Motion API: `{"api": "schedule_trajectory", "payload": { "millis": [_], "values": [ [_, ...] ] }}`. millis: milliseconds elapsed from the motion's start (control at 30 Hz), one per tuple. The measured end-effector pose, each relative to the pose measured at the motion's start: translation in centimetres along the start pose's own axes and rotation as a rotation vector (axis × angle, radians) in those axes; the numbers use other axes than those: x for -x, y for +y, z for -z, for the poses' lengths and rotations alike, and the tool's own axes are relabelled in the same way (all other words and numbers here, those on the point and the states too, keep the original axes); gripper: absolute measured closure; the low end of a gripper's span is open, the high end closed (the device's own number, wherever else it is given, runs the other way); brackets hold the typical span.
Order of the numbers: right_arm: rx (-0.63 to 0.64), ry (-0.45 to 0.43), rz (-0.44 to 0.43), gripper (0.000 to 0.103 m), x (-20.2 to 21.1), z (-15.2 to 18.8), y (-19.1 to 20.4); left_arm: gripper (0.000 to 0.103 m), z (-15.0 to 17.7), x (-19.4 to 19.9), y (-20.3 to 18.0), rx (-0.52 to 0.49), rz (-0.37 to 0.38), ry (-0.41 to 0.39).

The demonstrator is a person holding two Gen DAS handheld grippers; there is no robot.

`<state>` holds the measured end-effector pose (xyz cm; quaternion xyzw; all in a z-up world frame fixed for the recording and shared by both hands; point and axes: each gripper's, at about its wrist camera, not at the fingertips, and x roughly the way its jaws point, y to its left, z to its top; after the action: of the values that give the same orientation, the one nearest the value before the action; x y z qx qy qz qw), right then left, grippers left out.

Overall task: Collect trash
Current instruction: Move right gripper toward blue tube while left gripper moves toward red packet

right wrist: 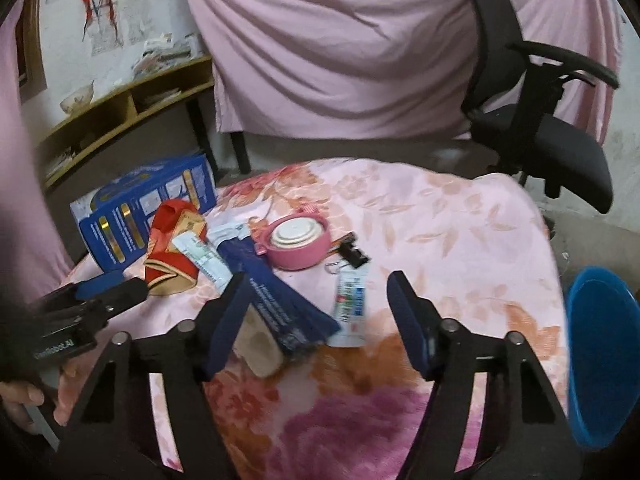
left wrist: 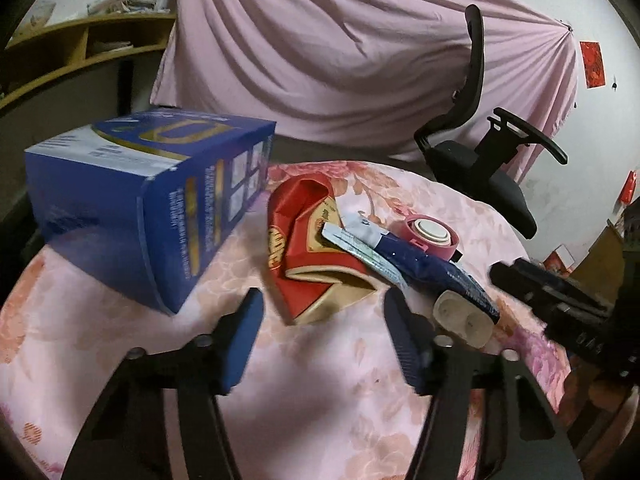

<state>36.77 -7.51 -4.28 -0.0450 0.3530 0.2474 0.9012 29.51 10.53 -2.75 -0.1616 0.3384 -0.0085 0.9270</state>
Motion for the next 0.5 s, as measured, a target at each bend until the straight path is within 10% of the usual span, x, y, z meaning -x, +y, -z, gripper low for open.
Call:
{"api": "schedule_trajectory", "payload": {
  "millis": [500],
  "values": [
    [0.012,0.114,-0.099,0.04,-3.6,0.6,1.0,0.077,-0.7,-1.1,1.8,0.074,0.035,0.065]
  ]
}}
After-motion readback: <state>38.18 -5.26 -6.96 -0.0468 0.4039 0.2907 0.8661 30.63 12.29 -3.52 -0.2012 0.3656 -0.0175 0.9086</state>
